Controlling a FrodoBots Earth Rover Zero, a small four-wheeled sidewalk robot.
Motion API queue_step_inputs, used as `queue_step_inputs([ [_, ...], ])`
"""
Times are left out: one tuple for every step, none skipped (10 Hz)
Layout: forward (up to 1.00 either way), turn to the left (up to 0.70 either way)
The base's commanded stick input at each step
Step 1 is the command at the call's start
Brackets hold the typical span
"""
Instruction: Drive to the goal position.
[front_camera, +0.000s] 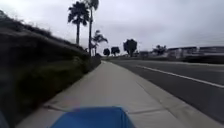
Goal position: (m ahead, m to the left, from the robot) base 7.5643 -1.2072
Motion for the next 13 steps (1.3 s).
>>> queue_step_inputs([
  [1.00, 0.01],
  [1.00, 0.18],
  [1.00, 0.27],
  [1.00, 0.27],
  [1.00, 0.27],
  [1.00, 0.27],
  [1.00, 0.27],
  [1.00, 0.00],
  [1.00, 0.00],
  [1.00, 0.00],
  [1.00, 0.00],
  [1.00, 0.00],
  [1.00, 0.00],
])
